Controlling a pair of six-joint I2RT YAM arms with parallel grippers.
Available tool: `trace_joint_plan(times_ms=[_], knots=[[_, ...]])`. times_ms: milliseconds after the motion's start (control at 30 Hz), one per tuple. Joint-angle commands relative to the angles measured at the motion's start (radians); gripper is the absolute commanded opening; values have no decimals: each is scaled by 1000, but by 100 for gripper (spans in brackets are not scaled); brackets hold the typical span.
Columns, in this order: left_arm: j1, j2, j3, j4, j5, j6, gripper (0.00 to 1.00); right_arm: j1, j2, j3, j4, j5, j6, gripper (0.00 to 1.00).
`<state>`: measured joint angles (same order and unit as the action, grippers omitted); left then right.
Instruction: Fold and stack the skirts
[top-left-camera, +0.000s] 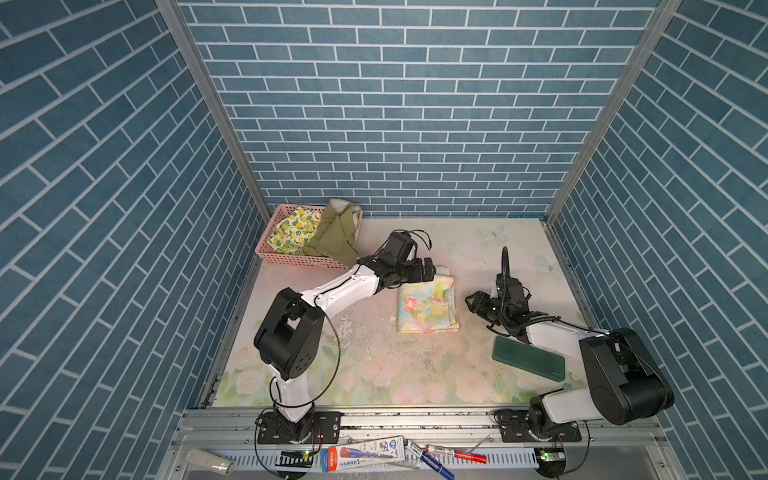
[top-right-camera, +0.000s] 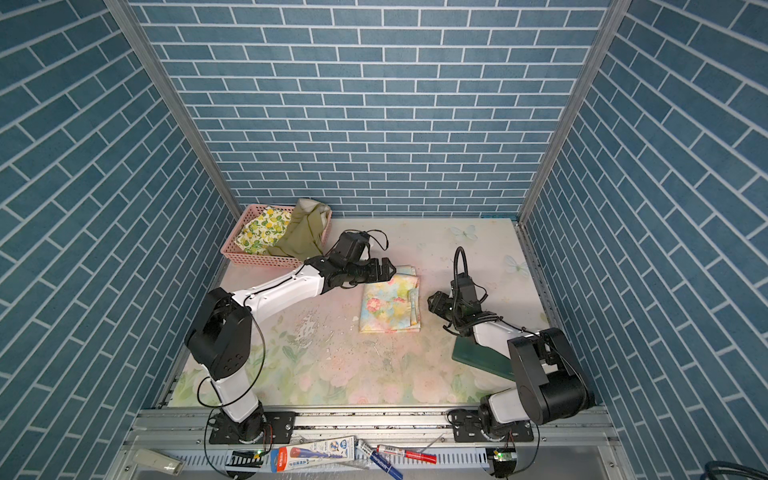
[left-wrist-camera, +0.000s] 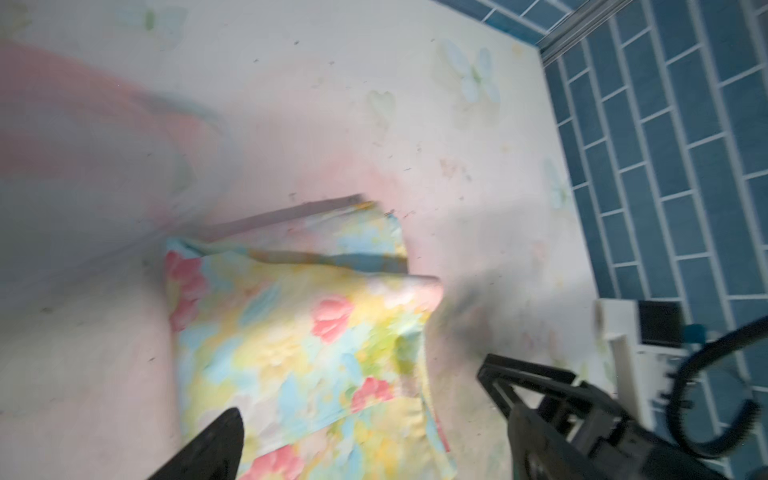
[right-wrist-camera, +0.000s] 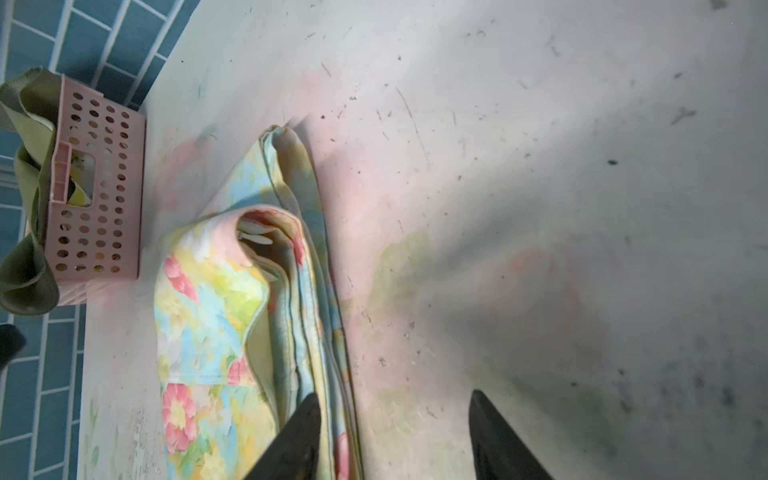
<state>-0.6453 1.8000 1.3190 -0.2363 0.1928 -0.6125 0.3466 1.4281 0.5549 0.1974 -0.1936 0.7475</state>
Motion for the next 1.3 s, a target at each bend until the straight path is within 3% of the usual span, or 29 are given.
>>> trace_joint_plan(times_ms=[0,233,467,900,1100,1267], knots=[[8,-25,-64,-59,-66,82,100,44,12,100,-107,-16,-100,57],[36,-2,-153,-22,-81,106,100,132,126,255,-207,2,-161,57],[36,83,-153,0,-97,105,100,164,240,352,-298,100,-191,56],[50,108,-158,5,-114,113,100,163,272,361,-407,286,-240,54],[55,98,-153,18,-86,110,100,143,225,363,-412,262,-260,55],[54,85,-167,72,-47,102,100,79,150,316,-322,97,-243,58]])
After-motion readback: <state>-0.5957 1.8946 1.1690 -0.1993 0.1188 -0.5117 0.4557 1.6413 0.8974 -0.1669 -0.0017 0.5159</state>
